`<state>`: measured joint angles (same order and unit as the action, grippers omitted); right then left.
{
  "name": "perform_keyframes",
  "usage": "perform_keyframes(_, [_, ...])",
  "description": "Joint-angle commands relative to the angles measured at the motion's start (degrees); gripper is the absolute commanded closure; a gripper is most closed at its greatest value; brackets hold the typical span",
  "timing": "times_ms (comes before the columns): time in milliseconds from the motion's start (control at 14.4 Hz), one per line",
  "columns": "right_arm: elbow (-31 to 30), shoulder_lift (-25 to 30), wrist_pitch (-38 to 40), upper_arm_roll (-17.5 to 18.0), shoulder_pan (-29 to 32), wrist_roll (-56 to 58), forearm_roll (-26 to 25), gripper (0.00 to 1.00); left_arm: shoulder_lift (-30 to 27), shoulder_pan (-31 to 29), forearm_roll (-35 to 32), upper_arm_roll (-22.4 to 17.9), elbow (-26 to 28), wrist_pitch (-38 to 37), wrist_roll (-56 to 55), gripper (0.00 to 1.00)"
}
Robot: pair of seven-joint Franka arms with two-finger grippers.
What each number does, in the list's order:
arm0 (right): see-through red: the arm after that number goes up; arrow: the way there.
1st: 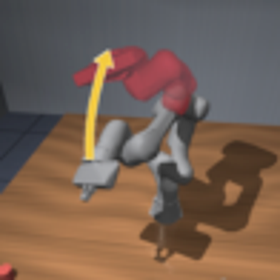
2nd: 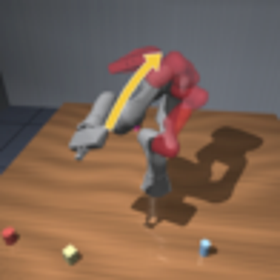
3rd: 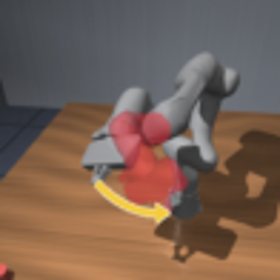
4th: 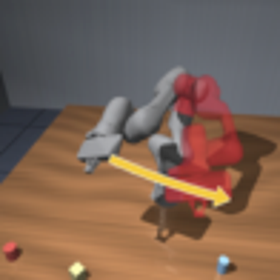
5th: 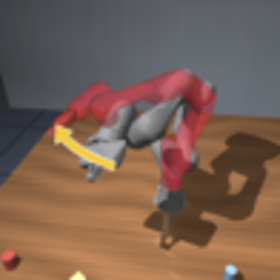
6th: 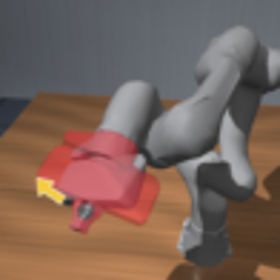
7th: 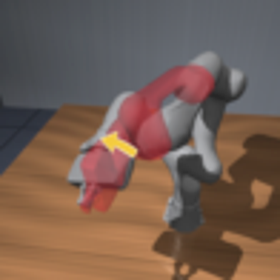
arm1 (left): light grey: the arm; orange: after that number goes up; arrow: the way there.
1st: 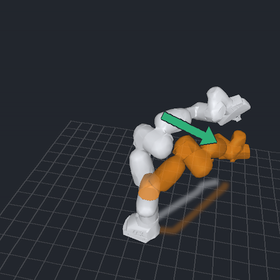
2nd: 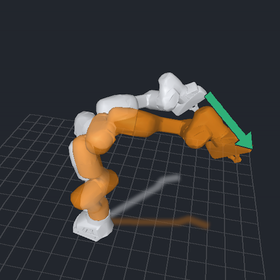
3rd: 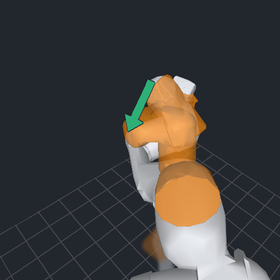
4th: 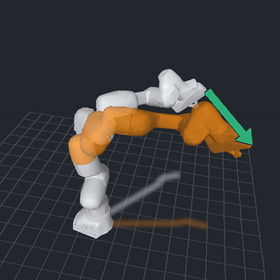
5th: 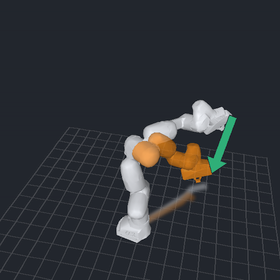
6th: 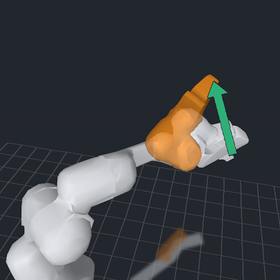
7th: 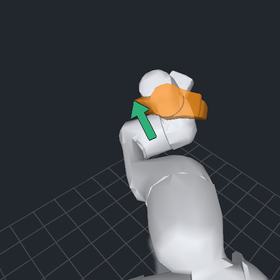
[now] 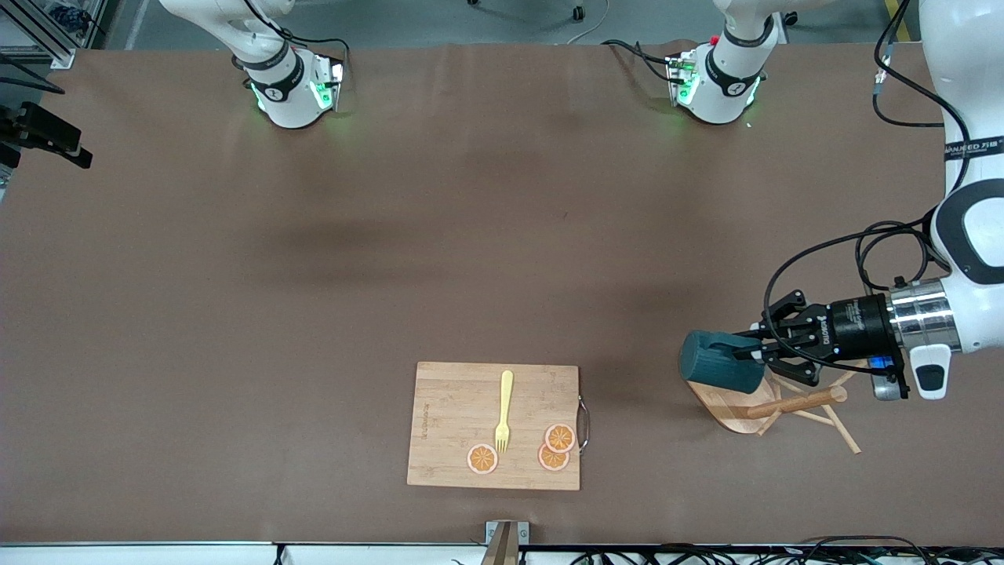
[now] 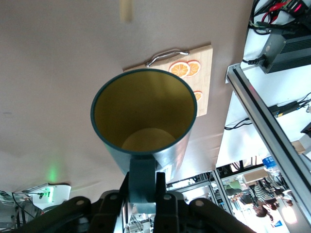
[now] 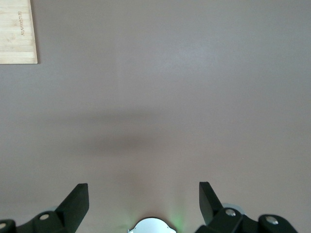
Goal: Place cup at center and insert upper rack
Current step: 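Hang the mug on a stand peg and open the left gripper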
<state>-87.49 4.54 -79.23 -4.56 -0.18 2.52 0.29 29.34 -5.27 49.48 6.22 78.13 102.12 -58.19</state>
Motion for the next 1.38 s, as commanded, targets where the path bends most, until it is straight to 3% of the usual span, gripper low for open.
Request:
perform_keyframes(0, [0.39, 0.12, 0.04, -0.27, -0.26, -0.41, 0.68, 0.00, 1.16, -0.89, 1.50, 0.55, -0.79, 0.19, 2.11, 1.00])
perform_keyframes(692, [0.39, 0.12, -0.32, -0.19, -0.43, -0.15, 0.68, 0.00, 3.44, -5.63, 1.76, 0.63, -0.70, -1.57, 7.74, 0.99])
perform_keyframes(1315, [0.48, 0.12, -0.32, -0.19, -0.52, -0.15, 0.68, 0.00, 6.69, -8.88, 8.44, 0.64, -0.87, -3.15, 13.10, 0.99])
